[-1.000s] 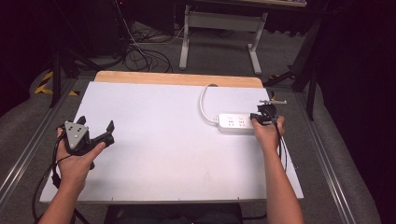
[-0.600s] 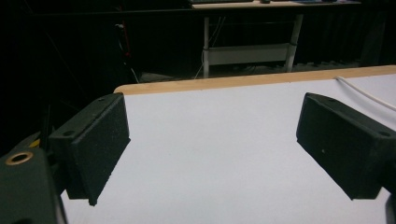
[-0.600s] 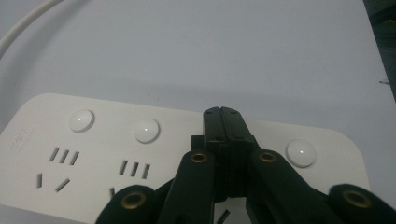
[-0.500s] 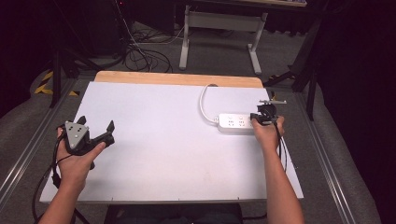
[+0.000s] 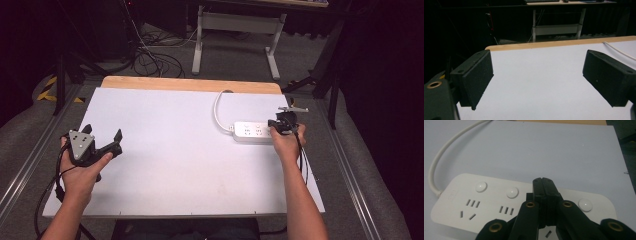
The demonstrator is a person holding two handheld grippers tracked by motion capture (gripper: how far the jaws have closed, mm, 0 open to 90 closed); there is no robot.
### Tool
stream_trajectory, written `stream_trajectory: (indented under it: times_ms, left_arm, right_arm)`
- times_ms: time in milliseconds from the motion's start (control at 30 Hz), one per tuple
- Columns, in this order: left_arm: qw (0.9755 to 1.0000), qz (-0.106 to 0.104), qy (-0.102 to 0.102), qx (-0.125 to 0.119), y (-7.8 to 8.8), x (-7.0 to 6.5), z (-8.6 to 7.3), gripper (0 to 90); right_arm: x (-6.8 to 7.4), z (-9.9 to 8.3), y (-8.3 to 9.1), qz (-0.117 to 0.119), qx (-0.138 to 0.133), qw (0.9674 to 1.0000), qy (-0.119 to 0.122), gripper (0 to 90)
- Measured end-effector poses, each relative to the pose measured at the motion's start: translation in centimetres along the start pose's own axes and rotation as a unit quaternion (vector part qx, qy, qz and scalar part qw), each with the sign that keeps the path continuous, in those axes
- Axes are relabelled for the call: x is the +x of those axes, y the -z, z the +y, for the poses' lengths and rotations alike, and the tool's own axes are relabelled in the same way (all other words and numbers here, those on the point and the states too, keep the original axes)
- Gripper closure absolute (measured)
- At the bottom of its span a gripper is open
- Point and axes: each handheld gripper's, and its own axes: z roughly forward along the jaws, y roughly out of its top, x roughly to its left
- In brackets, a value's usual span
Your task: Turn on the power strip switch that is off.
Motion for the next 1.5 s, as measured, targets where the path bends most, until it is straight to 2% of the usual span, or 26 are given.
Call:
stream_trajectory:
  times_ms: [133, 367, 567, 767, 800, 833, 1167, 1333, 1500]
  left_arm:
    - [1.0000, -0.001, 0.002, -0.002, 0.1, 0.0, 0.0, 10.1]
    - [1.0000, -0.001, 0.005, -0.004, 0.1, 0.1, 0.1, 10.1]
    - [1.0000, 0.000, 0.008, -0.005, 0.2, 0.2, 0.1, 10.1]
    - [1.0000, 0.000, 0.008, -0.005, 0.2, 0.3, 0.1, 10.1]
    - [1.0000, 0.000, 0.008, -0.005, 0.2, 0.2, 0.1, 10.1]
    - [1.0000, 0.000, 0.008, -0.005, 0.2, 0.2, 0.1, 10.1]
    - [1.0000, -0.002, 0.007, -0.005, 0.2, 0.2, 0.1, 10.1]
    - [1.0000, -0.001, 0.007, -0.006, 0.2, 0.2, 0.1, 10.2]
    - [1.0000, -0.001, 0.008, -0.006, 0.2, 0.2, 0.1, 10.2]
  right_arm:
    - [0.2, 0.0, 0.9, 0.007, -0.016, 0.9998, -0.001, 89.7]
    - [0.5, -0.4, 3.2, 0.032, -0.054, 0.9981, 0.001, 88.3]
    - [0.8, -0.3, 5.0, 0.049, -0.093, 0.9944, -0.007, 88.2]
    - [1.7, -0.8, 6.3, 0.063, -0.123, 0.9904, 0.004, 88.0]
    - [2.1, -1.0, 6.9, 0.067, -0.133, 0.9888, 0.008, 88.1]
    - [2.1, -1.0, 6.9, 0.067, -0.133, 0.9888, 0.008, 88.1]
    - [3.7, -2.4, 9.5, 0.093, -0.173, 0.9801, 0.029, 85.7]
    - [3.7, -2.7, 10.3, 0.100, -0.181, 0.9780, 0.027, 85.1]
    - [3.9, -3.4, 10.9, 0.098, -0.191, 0.9761, 0.031, 78.3]
